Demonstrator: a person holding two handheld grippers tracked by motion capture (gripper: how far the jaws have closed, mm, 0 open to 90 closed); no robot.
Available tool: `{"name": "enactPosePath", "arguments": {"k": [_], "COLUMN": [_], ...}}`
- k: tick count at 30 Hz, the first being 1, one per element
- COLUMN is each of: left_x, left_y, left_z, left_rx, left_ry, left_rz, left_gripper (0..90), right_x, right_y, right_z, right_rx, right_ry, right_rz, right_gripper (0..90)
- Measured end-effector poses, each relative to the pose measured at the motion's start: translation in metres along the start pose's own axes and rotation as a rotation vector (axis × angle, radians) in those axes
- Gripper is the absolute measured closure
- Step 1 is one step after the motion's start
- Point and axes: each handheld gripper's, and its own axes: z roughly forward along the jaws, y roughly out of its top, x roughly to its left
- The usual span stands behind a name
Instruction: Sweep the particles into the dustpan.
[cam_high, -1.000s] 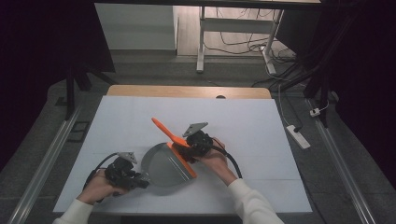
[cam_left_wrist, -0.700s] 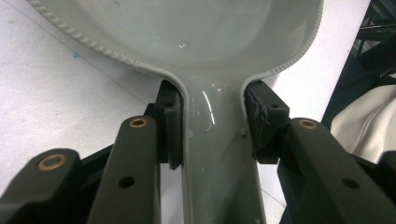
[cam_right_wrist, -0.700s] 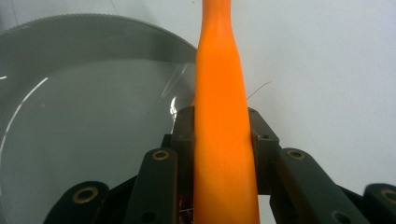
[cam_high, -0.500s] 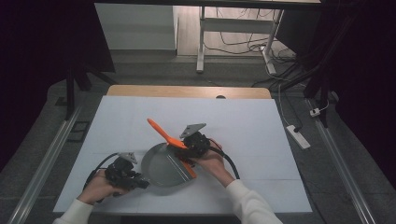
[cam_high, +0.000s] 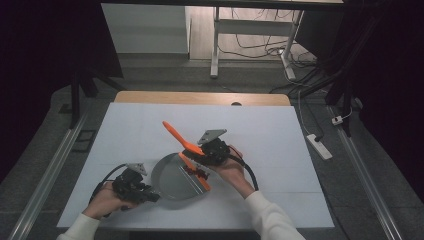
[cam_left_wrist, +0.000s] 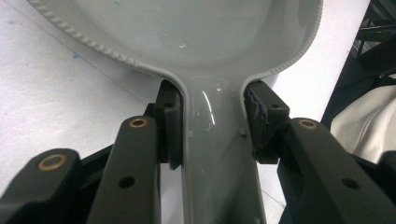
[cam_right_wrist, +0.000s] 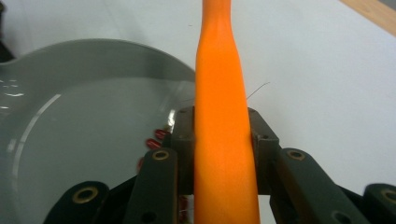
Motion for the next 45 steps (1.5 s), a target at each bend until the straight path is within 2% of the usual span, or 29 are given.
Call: {"name": "enactPosePath", "arguments": {"k": [1, 3, 6, 10, 12, 14, 17, 21, 23, 27, 29, 30, 31, 32, 33, 36, 38, 45], "left_x": [0.0, 0.0, 0.0, 0.0, 0.0, 0.0, 0.0, 0.0, 0.0, 0.0, 0.0, 0.0, 0.0, 0.0, 0.0, 0.0, 0.0, 0.0], "left_y": [0.0, 0.0, 0.0, 0.0, 0.0, 0.0, 0.0, 0.0, 0.0, 0.0, 0.0, 0.0, 0.0, 0.0, 0.0, 0.0, 0.0, 0.0], "left_z": [0.0, 0.0, 0.0, 0.001, 0.001, 0.001, 0.001, 0.001, 0.001, 0.001, 0.001, 0.001, 0.001, 0.001, 0.0, 0.0, 0.0, 0.0], "left_rx": [0.0, 0.0, 0.0, 0.0, -0.001, 0.0, -0.001, -0.001, -0.001, 0.0, 0.0, -0.001, -0.001, -0.001, -0.001, -0.001, 0.0, -0.001], "left_ry": [0.0, 0.0, 0.0, 0.0, 0.0, 0.0, 0.001, 0.001, 0.002, 0.001, 0.0, 0.0, 0.001, 0.001, 0.002, 0.003, 0.003, 0.002], "left_rz": [0.0, 0.0, 0.001, 0.002, 0.001, 0.001, 0.0, 0.0, -0.002, -0.001, -0.001, 0.0, 0.0, -0.001, 0.001, 0.0, 0.002, 0.002], "left_gripper": [61.2, 61.2, 61.2, 61.2, 61.2, 61.2, 61.2, 61.2, 61.2, 61.2, 61.2, 61.2, 61.2, 61.2, 61.2, 61.2, 61.2, 61.2], "right_x": [-0.005, -0.008, -0.018, -0.023, -0.024, -0.021, -0.008, -0.001, 0.002, 0.005, 0.007, 0.009, 0.009, 0.01, 0.012, 0.015, 0.009, -0.009], "right_y": [-0.002, -0.004, -0.011, -0.014, -0.014, -0.012, -0.008, -0.006, -0.006, -0.005, -0.005, -0.003, -0.003, -0.001, 0.0, 0.004, 0.006, -0.003], "right_z": [-0.001, 0.0, 0.004, 0.008, 0.009, 0.011, 0.014, 0.015, 0.016, 0.016, 0.015, 0.014, 0.014, 0.014, 0.013, 0.007, -0.002, -0.011], "right_rx": [0.003, 0.002, 0.029, 0.048, 0.04, 0.046, 0.06, 0.063, 0.05, 0.049, 0.03, 0.009, 0.009, 0.001, -0.002, -0.023, -0.052, -0.04], "right_ry": [-0.022, -0.03, -0.078, -0.089, -0.077, -0.066, -0.05, -0.042, 0.006, 0.014, 0.046, 0.086, 0.086, 0.109, 0.115, 0.094, 0.058, -0.022], "right_rz": [0.015, 0.032, 0.072, 0.087, 0.093, 0.075, 0.029, 0.009, 0.037, 0.034, 0.056, 0.069, 0.069, 0.069, 0.054, 0.032, 0.037, 0.083], "right_gripper": [70.0, 70.0, 70.0, 70.0, 70.0, 70.0, 70.0, 70.0, 70.0, 70.0, 70.0, 70.0, 70.0, 70.0, 70.0, 70.0, 70.0, 70.0]}}
